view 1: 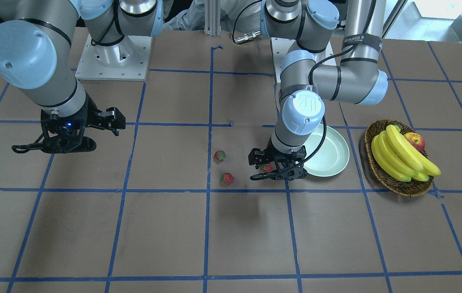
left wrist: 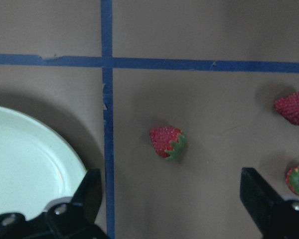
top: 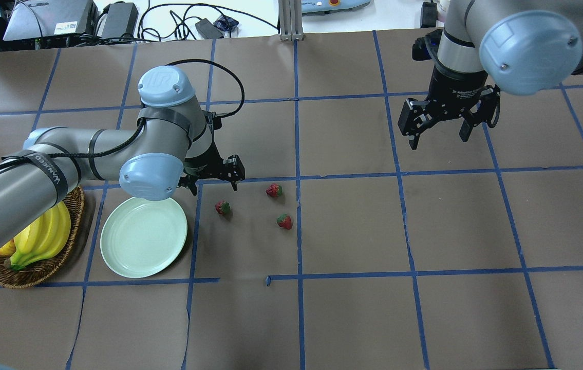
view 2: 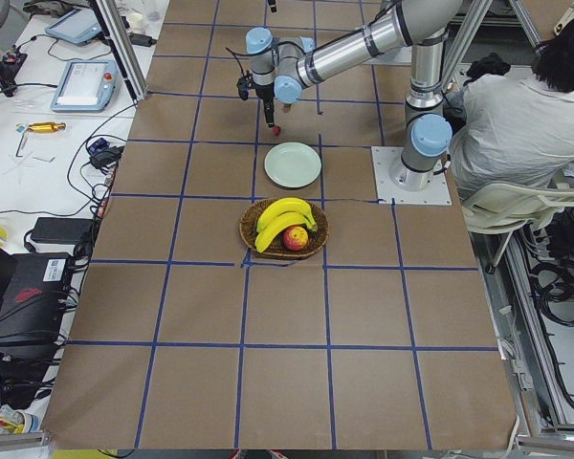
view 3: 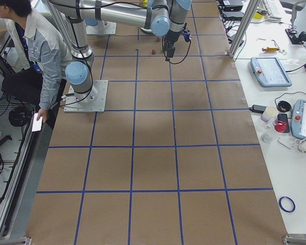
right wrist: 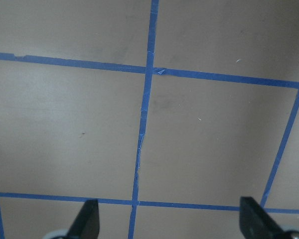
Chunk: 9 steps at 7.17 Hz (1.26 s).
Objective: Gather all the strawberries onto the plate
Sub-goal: 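Raise the right gripper away while the left gripper reaches toward strawberries, then lower the left gripper onto the strawberry nearest the plate and grasp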
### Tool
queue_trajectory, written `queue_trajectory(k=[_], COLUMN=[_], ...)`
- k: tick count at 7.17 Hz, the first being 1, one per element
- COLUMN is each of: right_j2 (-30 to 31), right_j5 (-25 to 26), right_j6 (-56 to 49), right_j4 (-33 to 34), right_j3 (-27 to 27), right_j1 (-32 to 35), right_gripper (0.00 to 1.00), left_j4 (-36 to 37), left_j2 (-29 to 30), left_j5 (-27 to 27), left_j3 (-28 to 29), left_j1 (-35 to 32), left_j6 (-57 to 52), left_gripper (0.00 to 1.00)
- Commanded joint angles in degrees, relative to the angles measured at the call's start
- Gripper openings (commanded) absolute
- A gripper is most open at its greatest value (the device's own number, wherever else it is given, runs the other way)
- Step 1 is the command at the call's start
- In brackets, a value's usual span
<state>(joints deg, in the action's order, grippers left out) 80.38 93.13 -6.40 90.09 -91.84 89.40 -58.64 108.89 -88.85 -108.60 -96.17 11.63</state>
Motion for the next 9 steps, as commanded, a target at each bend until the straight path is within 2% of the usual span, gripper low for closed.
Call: queue_trajectory(k=[1,3,6,8,9], right_j2=[-0.1,-0.1,-0.2,-0.5,-0.5], right_j5=[0.1,-0.2,-0.4,-0.4,-0.3], right_j6=[0.1,0.2,0.2,0.6,0.2], right_j4=[0.5,0.6,0.7,3.3,4.6], right_j3=[-1.8,-2.4,-2.6,-4.4,-5.5], right_j1=[-0.1,0.0,0.0,0.1,0.1], right_gripper=[1.00,1.00,1.00,1.00,1.00], left_j4=[3.2,3.2,2.2,-0.5,-0.8], left_j2=[3.8,5.5,4.7,4.1,4.3], left_j5=[0.2,0.1,-0.5,-0.8,-0.4], left_j3=[0.0,0.0,0.2,0.2,0.2], left_j1=[-0.1,-0.7,-1.3,-1.4,-1.4], left_j6=[1.5,3.3,5.3,5.3,6.1], left_gripper=[0.91,0.72,0.71,0.71,0.55])
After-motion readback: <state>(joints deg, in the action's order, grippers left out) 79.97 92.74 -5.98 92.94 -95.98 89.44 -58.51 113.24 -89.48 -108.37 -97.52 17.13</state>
